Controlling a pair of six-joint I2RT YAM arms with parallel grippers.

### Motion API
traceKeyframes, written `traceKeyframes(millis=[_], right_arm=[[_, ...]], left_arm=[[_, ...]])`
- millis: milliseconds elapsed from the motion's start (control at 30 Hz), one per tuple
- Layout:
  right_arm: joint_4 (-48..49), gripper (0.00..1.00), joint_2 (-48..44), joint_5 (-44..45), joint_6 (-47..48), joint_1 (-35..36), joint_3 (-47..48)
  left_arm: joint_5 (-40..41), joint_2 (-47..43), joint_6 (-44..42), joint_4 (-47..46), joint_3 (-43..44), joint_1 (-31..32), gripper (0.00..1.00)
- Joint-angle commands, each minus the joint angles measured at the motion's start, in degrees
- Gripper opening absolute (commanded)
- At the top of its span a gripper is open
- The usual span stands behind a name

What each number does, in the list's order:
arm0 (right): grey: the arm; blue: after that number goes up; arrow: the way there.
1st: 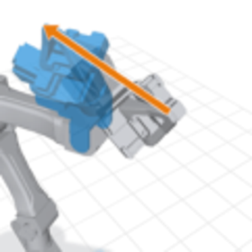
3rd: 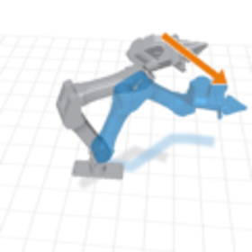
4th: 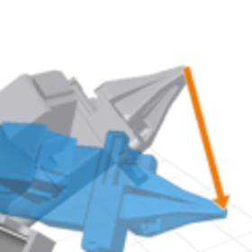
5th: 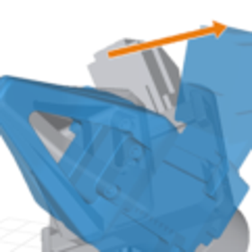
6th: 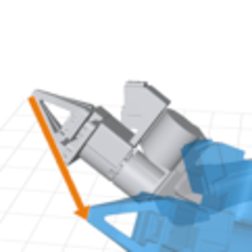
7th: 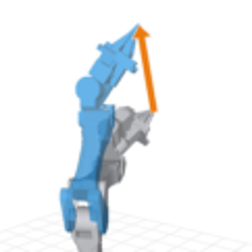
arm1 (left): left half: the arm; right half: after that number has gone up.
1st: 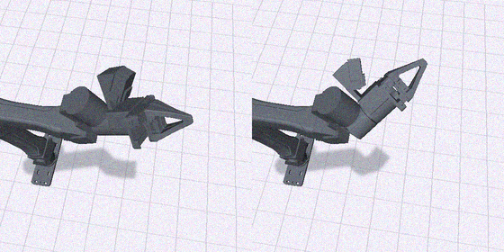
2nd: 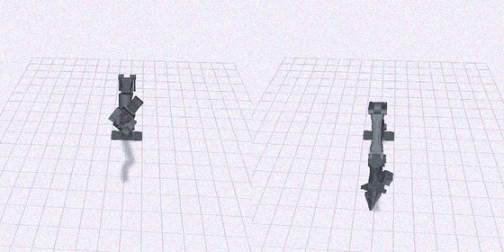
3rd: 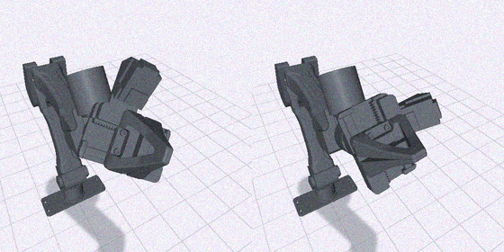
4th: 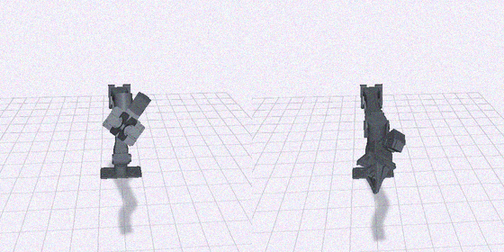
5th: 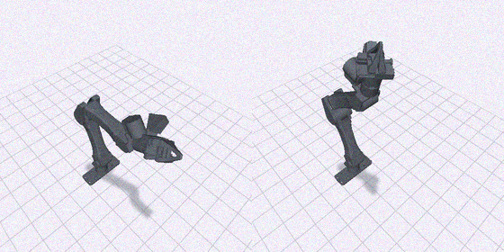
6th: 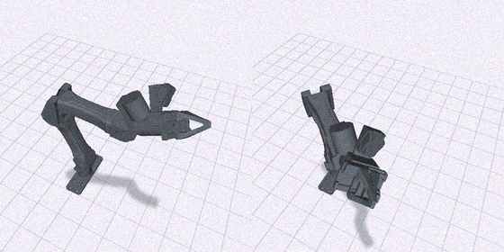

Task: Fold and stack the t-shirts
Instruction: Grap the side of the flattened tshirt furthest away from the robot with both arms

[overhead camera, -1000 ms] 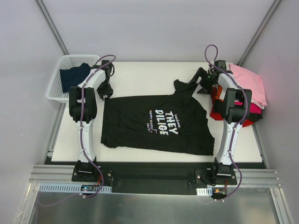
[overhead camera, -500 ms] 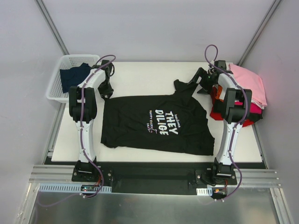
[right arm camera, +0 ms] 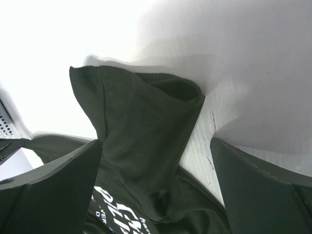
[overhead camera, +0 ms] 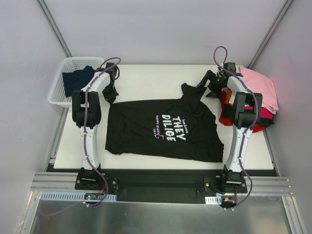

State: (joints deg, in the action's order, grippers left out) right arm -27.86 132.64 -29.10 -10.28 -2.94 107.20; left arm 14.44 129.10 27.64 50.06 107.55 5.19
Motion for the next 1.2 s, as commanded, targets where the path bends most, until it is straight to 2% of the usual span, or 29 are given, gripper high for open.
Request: traceKeyframes(millis=[0, 433, 633, 833, 933, 967, 1033, 1067, 1167], right_arm=[[-1.6, 0.97, 2.4, 3.2, -0.5, -1.2, 3.3], [-1.2, 0.99, 6.4, 3.1, -1.4, -1.9, 8.2], [1.2, 0.88, 6.6, 2.0, -5.1, -1.7, 7.2], [1.8, 0.71, 6.8, 2.6, -6.0, -1.3, 7.6], [1.8, 0.52, 6.8, 3.0, -6.0, -1.2, 7.5], [1.7, 0.34, 6.6, 3.2, -5.9, -1.1, 7.4], [1.8, 0.16, 6.2, 3.9, -5.9, -1.2, 7.1], [1.8, 0.02, 6.2, 4.1, -5.9, -1.2, 6.9], [1.7, 0.01, 5.4, 4.4, -5.8, -1.0, 6.4]], left_arm=[[0.5, -4.2, -0.7, 2.0, 2.3, 0.1, 0.0], [-1.4, -9.2, -0.9, 2.1, -1.7, 3.9, 0.0], [-1.3, -9.7, -1.0, 2.0, -2.3, 5.6, 0.0], [-1.5, -9.5, -0.7, 2.1, -3.5, 6.1, 0.0], [-1.4, -9.5, -0.7, 2.1, -4.1, 6.2, 0.0], [-1.4, -9.5, -0.7, 2.1, -4.4, 6.2, 0.0], [-1.4, -9.6, -0.4, 2.1, -5.0, 6.3, 0.0], [-1.3, -9.7, -0.3, 2.1, -5.1, 6.3, 0.0], [-1.3, -10.1, 0.1, 2.1, -6.0, 6.3, 0.0]])
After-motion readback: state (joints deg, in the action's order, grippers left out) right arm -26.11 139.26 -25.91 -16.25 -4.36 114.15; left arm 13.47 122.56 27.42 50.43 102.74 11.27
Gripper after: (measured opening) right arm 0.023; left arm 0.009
